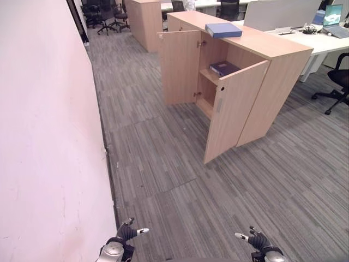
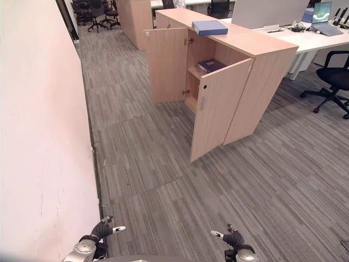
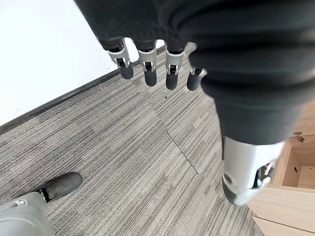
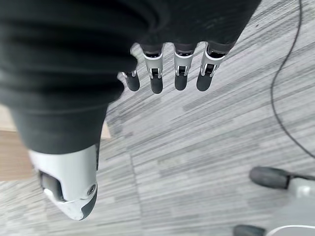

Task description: Put the empty folder in the office cabinet

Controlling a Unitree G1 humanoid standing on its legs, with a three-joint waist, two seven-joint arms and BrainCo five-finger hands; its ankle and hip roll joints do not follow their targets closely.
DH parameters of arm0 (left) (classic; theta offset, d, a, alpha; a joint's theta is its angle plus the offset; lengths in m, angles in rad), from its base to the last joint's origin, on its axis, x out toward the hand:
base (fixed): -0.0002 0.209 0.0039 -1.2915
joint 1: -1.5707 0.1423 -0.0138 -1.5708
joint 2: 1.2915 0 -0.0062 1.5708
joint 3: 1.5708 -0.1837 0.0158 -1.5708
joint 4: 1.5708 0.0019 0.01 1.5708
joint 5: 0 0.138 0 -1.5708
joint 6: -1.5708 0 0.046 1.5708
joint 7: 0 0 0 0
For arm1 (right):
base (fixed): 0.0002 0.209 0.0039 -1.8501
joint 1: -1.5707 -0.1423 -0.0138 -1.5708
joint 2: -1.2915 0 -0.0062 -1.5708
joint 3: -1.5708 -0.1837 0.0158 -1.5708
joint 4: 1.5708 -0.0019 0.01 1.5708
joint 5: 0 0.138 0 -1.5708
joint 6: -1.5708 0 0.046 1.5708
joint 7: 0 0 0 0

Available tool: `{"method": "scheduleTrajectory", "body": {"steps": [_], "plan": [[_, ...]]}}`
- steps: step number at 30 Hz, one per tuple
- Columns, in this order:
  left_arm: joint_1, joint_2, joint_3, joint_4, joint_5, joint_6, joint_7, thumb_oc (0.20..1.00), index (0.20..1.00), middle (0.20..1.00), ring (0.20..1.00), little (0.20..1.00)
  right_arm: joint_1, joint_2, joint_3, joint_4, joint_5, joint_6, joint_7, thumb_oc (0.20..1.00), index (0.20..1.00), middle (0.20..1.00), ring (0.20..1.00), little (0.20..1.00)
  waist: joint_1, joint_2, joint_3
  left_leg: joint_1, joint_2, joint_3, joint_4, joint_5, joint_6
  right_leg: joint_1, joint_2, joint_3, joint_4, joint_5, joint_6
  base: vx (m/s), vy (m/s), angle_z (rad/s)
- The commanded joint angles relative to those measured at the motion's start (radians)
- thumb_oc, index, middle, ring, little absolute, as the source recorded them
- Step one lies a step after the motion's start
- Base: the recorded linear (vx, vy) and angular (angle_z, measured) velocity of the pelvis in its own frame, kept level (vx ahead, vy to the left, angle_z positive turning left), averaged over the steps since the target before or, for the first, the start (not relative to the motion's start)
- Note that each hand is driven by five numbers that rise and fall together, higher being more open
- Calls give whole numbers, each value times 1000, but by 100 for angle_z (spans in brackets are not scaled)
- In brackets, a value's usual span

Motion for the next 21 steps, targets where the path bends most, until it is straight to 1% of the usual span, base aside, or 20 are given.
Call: {"method": "scheduleTrajectory", "body": {"steps": [1, 5, 7, 10, 11, 12, 13, 14, 15, 17, 18, 19, 21], "plan": [[-64, 15, -7, 33, -20, -26, 4, 1000, 1000, 1000, 1000, 1000, -65, -20, 11, 12, 34, -23, -7, 1000, 1000, 1000, 1000, 1000, -9, -16, 37, 44, 81, -7, 12, -90, -75, -33, -70, 22, 5, -2, 99, 31, -110, 1], [-66, 21, -2, 27, -31, -26, 1, 1000, 1000, 1000, 1000, 1000, -69, -25, 9, 12, 41, -26, -6, 1000, 1000, 1000, 1000, 1000, -11, -15, 42, 46, 97, -2, 12, -84, -83, -35, -56, 25, 10, -8, 92, 25, -92, -3], [-69, 29, 6, 23, -44, -24, -1, 1000, 1000, 1000, 1000, 1000, -71, -34, 9, 4, 46, -28, -1, 1000, 1000, 1000, 1000, 1000, -14, -18, 53, 52, 126, 1, 27, -75, -97, -38, -34, 29, 23, -20, 77, 41, -147, -6], [-71, 32, 7, 18, -47, -24, -1, 1000, 1000, 1000, 1000, 1000, -70, -36, 10, 0, 48, -30, -1, 1000, 1000, 1000, 1000, 1000, -14, -20, 58, 47, 133, 2, 40, -74, -103, -36, -27, 30, 25, -23, 71, 11, -81, -4], [-74, 33, 6, 13, -49, -26, -2, 1000, 1000, 1000, 1000, 1000, -69, -38, 9, -2, 50, -32, 0, 1000, 1000, 1000, 1000, 1000, -14, -24, 64, 36, 141, 4, 64, -76, -108, -37, -22, 29, 30, -27, 66, -24, -117, -1], [-79, 36, 1, 3, -52, -28, -7, 1000, 1000, 1000, 1000, 1000, -62, -43, 4, -12, 53, -34, 0, 1000, 1000, 1000, 1000, 1000, -15, -33, 79, -9, 151, 1, 158, -85, -119, -36, -19, 27, 39, -33, 54, -43, -169, 5], [-84, 36, 1, -7, -61, -29, -8, 1000, 1000, 1000, 1000, 1000, -62, -48, 1, -13, 54, -36, -2, 1000, 1000, 1000, 1000, 1000, -13, -41, 92, -43, 151, 0, 218, -81, -126, -32, -22, 27, 41, -34, 48, -33, -166, 7], [-90, 36, 2, -17, -70, -31, -7, 1000, 1000, 1000, 1000, 1000, -68, -53, -1, -7, 52, -35, -5, 1000, 1000, 1000, 1000, 1000, -13, -46, 101, -72, 154, -5, 269, -65, -135, -29, -20, 24, 43, -38, 41, -10, -106, 16], [-91, 35, 2, -20, -72, -31, -7, 1000, 1000, 1000, 1000, 1000, -69, -54, -2, -5, 52, -34, -5, 1000, 1000, 1000, 1000, 1000, -13, -47, 105, -92, 156, -10, 300, -57, -134, -28, -21, 21, 45, -40, 39, 17, -55, 8], [-103, 30, -10, -25, -79, -29, -8, 1000, 1000, 1000, 1000, 1000, -80, -62, -10, 13, 58, -30, -9, 1000, 1000, 1000, 1000, 1000, -2, -49, 123, -174, 149, -22, 343, -15, -122, -20, -30, 18, 58, -55, 32, 24, -10, -6], [-106, 31, -12, -27, -80, -30, -7, 1000, 1000, 1000, 1000, 1000, -84, -62, -11, 17, 63, -27, -9, 1000, 1000, 1000, 1000, 1000, 5, -54, 122, -213, 137, -27, 343, -15, -118, -18, -36, 20, 62, -63, 31, 169, -12, -5], [-101, 34, -20, -39, -76, -30, -11, 1000, 1000, 1000, 1000, 1000, -84, -63, -16, 24, 70, -26, -8, 1000, 1000, 1000, 1000, 1000, 16, -54, 115, -241, 110, -44, 296, -21, -108, -10, -33, 34, 67, -81, 31, 256, 7, 1], [-95, 33, -21, -35, -78, -26, -10, 1000, 1000, 1000, 1000, 1000, -83, -62, -13, 21, 72, -24, -7, 1000, 1000, 1000, 1000, 1000, 27, -47, 112, -269, 100, -68, 250, 8, -107, 4, -23, 50, 81, -109, 29, 269, 42, -3]]}}
